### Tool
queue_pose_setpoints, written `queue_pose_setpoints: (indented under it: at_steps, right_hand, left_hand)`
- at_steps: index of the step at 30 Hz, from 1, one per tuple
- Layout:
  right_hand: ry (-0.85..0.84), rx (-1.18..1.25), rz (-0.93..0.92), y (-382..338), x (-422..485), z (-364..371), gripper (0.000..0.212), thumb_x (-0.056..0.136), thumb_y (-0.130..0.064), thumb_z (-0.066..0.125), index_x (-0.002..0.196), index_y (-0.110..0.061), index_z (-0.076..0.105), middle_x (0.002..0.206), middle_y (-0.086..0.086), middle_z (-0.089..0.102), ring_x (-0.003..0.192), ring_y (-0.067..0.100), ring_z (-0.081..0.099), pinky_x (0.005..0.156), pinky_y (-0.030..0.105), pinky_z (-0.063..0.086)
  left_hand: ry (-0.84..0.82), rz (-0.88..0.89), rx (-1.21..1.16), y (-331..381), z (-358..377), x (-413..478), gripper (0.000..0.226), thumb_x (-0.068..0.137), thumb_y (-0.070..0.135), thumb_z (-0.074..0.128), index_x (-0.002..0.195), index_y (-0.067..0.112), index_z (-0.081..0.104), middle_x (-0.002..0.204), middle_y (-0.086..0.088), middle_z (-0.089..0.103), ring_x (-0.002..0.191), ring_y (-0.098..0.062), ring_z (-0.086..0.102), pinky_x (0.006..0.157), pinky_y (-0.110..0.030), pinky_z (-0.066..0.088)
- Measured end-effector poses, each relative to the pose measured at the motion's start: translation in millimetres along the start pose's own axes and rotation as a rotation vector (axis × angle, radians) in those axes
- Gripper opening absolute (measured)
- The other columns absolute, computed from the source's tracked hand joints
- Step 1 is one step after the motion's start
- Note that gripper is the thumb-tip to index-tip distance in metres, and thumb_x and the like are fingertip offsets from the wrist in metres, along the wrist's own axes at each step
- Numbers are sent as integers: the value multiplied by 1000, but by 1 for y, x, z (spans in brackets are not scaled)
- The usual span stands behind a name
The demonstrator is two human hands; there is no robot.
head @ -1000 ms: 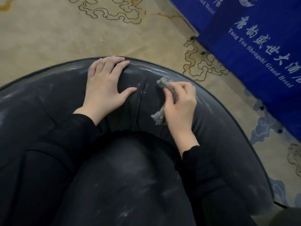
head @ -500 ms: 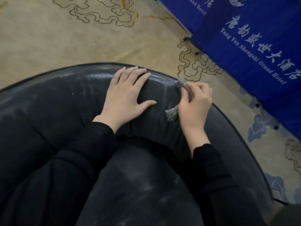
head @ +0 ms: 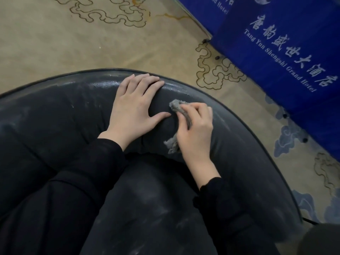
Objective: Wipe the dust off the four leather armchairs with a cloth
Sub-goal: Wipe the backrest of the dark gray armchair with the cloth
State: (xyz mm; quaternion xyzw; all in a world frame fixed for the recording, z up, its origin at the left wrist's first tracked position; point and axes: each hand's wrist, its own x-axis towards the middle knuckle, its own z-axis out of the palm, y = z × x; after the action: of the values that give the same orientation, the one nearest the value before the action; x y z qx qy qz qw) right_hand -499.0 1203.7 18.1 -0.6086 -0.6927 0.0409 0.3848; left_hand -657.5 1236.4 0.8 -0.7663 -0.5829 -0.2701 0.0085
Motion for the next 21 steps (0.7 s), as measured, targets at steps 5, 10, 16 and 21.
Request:
queue_pose_setpoints:
  at_steps: [5,10,16,21]
  right_hand:
    - [9,9,26,3,34,-1,12,85,-5,64,95,-4,70,88,4,56,88,18,48,80,4,31]
    - [-90,6,11,9,46,-2,13,88,-9,61,98,-6,70,90,1,55,91,21,51,80,5,32]
    - [-66,-35,74,14,45,-18,13,88,-8,62,97,-5,70,89,-2,50,92,18,50,81,0,29]
    - [-193,-41,13,2,73,5,14,89,-11,60,98,-5,70,90,-1,48,95,21,49,76,9,26]
  left_hand:
    - [2,-2,-1,1,1,-1,72,82,64,55,137,18,50,139,1,50,135,-22,38,117,-37,17]
    - [4,3,-6,0,1,-1,72,82,64,56,137,18,50,139,1,50,135,-22,39,117,-36,15]
    - [7,-1,-15,0,1,-1,73,81,65,54,137,18,50,139,1,50,135,-22,38,117,-35,13]
    - [-1,7,-7,-2,1,-1,74,82,65,54,138,18,50,140,1,50,135,-22,37,117,-36,14]
